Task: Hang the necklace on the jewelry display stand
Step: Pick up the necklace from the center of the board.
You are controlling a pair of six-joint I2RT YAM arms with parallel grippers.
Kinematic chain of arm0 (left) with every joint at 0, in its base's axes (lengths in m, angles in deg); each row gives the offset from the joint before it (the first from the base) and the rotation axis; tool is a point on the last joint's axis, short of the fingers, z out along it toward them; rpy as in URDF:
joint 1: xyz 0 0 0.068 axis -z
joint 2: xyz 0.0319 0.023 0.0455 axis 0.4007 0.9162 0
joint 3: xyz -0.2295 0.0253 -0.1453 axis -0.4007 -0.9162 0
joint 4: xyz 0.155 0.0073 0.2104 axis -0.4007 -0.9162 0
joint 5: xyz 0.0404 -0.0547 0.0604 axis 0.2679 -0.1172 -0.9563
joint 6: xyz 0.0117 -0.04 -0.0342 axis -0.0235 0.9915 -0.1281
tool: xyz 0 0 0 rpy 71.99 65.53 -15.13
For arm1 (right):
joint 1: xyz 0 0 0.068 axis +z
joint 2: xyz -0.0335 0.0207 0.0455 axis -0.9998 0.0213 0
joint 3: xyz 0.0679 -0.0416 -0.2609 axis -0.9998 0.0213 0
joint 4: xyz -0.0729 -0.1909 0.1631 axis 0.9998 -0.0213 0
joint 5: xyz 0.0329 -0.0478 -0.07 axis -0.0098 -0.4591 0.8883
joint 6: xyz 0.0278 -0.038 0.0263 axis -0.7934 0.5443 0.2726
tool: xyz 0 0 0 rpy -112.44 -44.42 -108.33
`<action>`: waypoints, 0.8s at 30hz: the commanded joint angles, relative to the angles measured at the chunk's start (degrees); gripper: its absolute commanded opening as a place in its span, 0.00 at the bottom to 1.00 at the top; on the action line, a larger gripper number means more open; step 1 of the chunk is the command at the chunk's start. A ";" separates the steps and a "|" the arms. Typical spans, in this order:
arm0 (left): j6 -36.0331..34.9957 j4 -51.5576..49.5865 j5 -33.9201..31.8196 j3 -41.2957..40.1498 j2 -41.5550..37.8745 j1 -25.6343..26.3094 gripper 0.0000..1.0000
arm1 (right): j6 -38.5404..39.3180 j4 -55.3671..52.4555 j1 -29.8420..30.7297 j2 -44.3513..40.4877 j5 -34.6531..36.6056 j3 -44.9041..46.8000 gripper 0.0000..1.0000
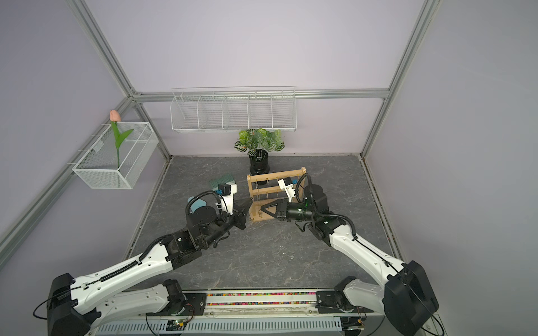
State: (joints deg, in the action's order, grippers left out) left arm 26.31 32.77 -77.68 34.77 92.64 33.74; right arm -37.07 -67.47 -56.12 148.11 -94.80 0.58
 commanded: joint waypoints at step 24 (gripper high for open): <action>-5.36 -0.68 10.23 5.42 2.54 -0.23 0.00 | 11.96 2.42 -1.28 1.42 -3.89 -2.07 0.22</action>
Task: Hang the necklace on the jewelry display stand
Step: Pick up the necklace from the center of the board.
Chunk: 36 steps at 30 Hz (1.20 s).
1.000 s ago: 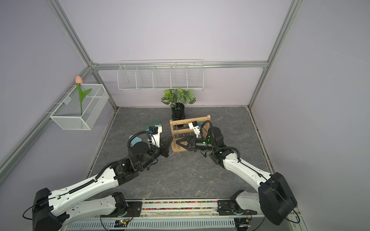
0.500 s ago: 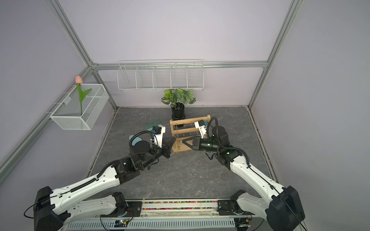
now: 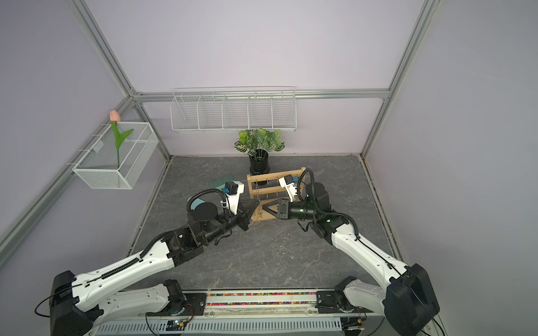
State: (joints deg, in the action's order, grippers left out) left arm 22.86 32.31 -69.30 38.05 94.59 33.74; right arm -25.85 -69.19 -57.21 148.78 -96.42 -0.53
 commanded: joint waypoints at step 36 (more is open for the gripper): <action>-2.98 1.35 4.86 3.19 -0.46 -0.23 0.00 | 2.45 3.86 0.51 3.05 -3.69 -2.06 0.28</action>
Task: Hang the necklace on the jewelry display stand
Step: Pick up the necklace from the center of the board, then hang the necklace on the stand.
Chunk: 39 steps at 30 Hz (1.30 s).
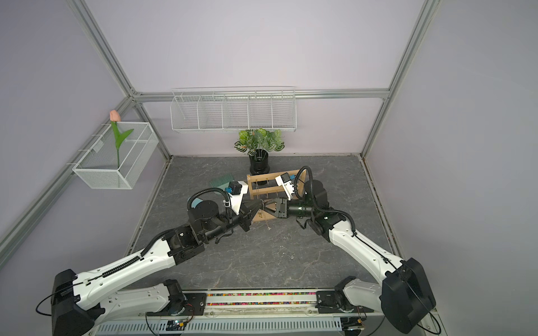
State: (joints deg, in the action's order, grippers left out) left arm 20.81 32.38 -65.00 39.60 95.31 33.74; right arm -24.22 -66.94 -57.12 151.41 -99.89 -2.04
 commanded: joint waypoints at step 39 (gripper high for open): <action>0.35 1.39 -0.51 1.48 -4.08 -0.21 0.00 | 4.16 2.87 2.77 -4.00 8.68 4.38 0.07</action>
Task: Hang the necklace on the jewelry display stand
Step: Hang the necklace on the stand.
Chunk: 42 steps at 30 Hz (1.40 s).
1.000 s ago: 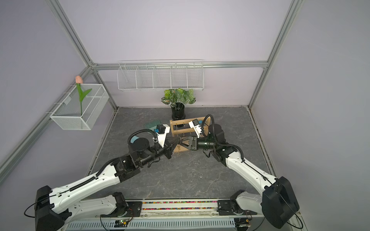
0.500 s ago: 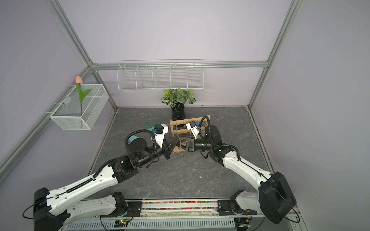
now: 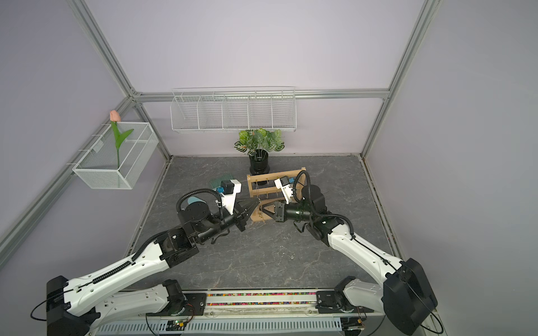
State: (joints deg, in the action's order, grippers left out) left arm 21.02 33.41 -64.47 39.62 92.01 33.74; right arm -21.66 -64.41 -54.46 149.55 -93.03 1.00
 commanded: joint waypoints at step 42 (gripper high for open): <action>-11.15 -3.58 0.77 21.06 22.56 -6.22 0.00 | 14.88 -10.39 -4.18 -9.52 34.46 -5.21 0.07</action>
State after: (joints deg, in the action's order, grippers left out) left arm 11.80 30.96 -64.78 58.27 113.41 28.34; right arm -7.91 -78.48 -58.06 139.15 -59.22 -2.70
